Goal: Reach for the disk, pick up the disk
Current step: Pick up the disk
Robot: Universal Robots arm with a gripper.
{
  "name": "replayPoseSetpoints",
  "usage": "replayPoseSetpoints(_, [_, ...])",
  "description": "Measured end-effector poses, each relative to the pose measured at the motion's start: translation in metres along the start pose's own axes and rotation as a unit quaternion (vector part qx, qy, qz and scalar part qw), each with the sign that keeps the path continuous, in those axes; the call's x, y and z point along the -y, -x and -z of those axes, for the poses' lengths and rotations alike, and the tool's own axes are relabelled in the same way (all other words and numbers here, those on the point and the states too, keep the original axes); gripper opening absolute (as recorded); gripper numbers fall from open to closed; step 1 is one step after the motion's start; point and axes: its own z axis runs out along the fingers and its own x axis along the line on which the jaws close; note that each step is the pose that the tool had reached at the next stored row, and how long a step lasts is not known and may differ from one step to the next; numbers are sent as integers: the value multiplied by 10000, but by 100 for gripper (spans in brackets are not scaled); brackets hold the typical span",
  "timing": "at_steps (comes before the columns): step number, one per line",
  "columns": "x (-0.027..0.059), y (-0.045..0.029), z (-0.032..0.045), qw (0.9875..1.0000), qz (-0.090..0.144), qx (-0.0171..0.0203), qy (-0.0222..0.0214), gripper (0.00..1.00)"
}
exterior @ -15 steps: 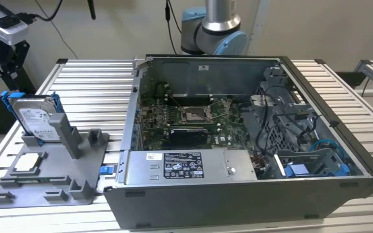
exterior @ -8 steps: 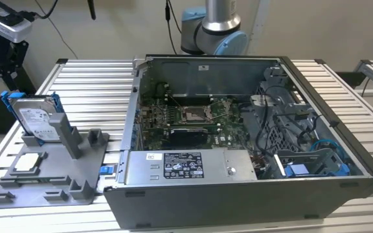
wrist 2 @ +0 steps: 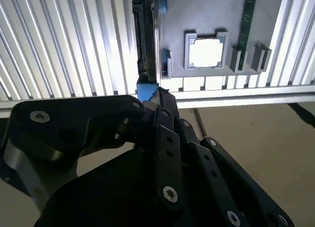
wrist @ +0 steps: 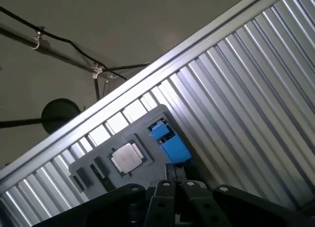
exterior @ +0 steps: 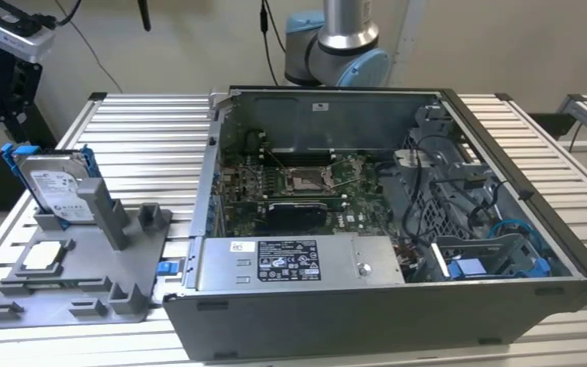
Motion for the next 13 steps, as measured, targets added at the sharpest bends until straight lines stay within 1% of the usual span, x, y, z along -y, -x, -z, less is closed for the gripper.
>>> replayPoseSetpoints(2, [0, 0, 0, 9999, 160, -6, 0, 0])
replayPoseSetpoints(4, [0, 0, 0, 9995, 325, -12, -1, 0])
replayPoseSetpoints(7, [0, 0, 0, 9984, 569, -22, -1, 0])
replayPoseSetpoints(10, [0, 0, 0, 9965, 841, -31, -4, 0])
replayPoseSetpoints(13, [0, 0, -1, 9938, 1115, -35, -17, 0])
